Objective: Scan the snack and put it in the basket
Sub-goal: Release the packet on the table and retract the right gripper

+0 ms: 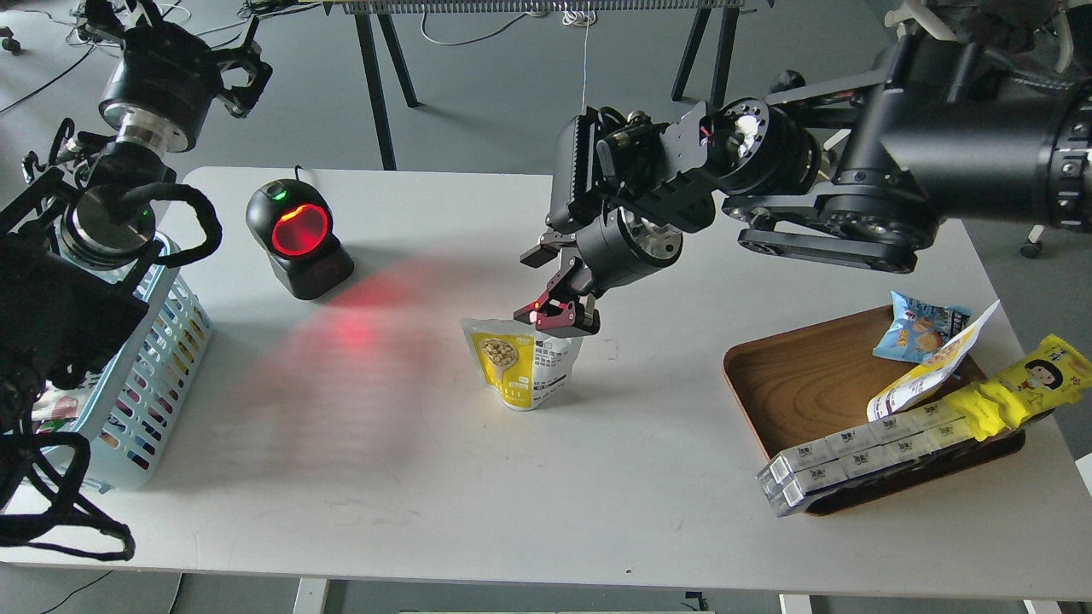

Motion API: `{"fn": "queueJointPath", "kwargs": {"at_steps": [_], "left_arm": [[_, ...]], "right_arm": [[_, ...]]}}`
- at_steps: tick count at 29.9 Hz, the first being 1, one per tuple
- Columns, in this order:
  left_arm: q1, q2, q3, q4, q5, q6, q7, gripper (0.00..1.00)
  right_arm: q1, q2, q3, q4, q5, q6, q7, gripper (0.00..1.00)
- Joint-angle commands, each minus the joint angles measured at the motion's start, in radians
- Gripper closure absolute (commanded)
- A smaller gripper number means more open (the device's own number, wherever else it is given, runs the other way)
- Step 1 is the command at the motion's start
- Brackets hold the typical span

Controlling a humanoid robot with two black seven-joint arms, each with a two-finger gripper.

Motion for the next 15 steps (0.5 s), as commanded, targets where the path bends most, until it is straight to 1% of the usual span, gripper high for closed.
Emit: {"fn": "queueJointPath", "kwargs": {"at_steps": [1, 4, 9, 13, 15], "left_arm": [[0.000, 0.011, 0.001, 0.000, 0.001, 0.000, 0.001, 0.00], [0.000, 0.013, 0.003, 0.000, 0.001, 0.000, 0.001, 0.00], [-0.020, 0.013, 0.080, 0.000, 0.001, 0.000, 0.003, 0.00], [-0.031, 0.013, 0.087, -0.004, 0.011, 0.000, 0.005, 0.00], [-0.031, 0.014, 0.087, -0.014, 0.033, 0.000, 0.005, 0.01]], "right_arm": [[0.035, -0.089, 0.004, 0.071, 0.044, 0.004, 0.000, 0.23], [0.062, -0.185, 0.012, 0.098, 0.078, 0.005, 0.000, 0.19], [0.046, -0.340, 0.057, 0.095, 0.149, 0.008, 0.000, 0.19], [-0.010, -0.457, 0.104, 0.098, 0.282, 0.008, 0.000, 0.15], [-0.053, -0.505, 0.138, 0.089, 0.377, 0.008, 0.000, 0.10]]}}
